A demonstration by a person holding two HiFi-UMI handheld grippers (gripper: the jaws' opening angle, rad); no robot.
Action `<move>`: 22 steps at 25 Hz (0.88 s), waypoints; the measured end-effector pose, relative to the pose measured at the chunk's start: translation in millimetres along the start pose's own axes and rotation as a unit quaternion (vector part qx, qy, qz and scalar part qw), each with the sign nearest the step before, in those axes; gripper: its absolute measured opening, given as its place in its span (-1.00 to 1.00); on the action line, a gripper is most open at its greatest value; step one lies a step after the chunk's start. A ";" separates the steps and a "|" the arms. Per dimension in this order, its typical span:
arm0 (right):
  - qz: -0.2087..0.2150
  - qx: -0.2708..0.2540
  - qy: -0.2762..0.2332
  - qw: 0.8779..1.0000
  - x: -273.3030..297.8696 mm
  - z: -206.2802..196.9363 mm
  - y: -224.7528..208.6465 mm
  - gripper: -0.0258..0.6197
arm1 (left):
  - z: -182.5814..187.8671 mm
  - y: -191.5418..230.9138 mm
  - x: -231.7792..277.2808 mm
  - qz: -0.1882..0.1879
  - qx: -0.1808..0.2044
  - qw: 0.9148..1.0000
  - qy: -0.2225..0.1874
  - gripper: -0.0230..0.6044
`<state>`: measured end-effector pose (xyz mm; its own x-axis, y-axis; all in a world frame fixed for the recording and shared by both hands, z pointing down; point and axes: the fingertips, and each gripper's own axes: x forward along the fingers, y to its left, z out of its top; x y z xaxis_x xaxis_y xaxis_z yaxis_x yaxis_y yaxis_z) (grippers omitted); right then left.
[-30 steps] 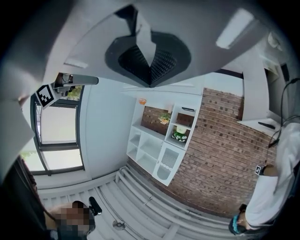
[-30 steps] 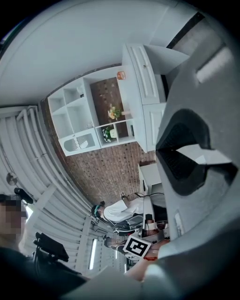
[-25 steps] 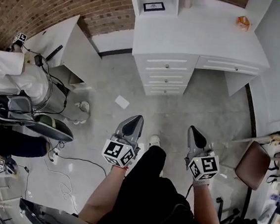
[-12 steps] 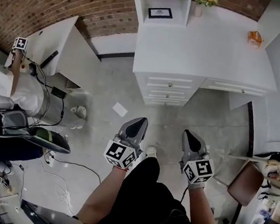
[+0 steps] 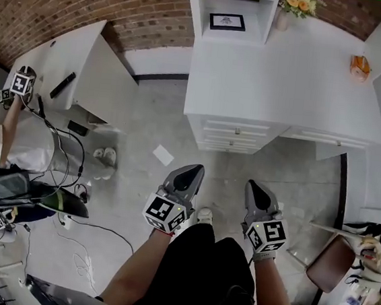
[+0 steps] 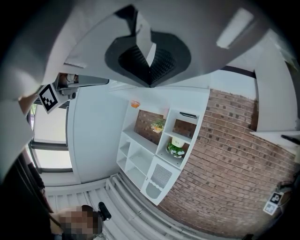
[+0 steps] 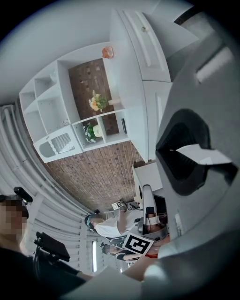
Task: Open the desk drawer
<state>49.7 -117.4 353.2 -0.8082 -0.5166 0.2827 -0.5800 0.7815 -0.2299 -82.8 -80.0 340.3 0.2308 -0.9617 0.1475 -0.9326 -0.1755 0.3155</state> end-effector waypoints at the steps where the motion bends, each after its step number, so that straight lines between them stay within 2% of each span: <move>1: 0.001 0.002 0.001 1.000 5.2 -1.6 -0.8 -0.92 | -1.3 3.3 4.0 -0.001 -0.001 1.000 0.001 -0.92; 13: 0.009 0.012 0.008 1.000 60.5 -36.3 -23.0 -0.92 | -44.2 19.8 46.6 -0.015 -0.020 1.000 0.005 -0.92; 22: 0.002 0.000 0.009 1.000 108.6 -63.8 -55.0 -0.92 | -79.1 49.0 85.4 0.001 -0.028 1.000 -0.004 -0.92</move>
<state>0.4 -194.2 456.0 -0.8081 -0.5081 0.2981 -0.5775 0.7831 -0.2308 -86.7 -154.1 442.5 0.2262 -0.9640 0.1400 -0.9163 -0.1618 0.3664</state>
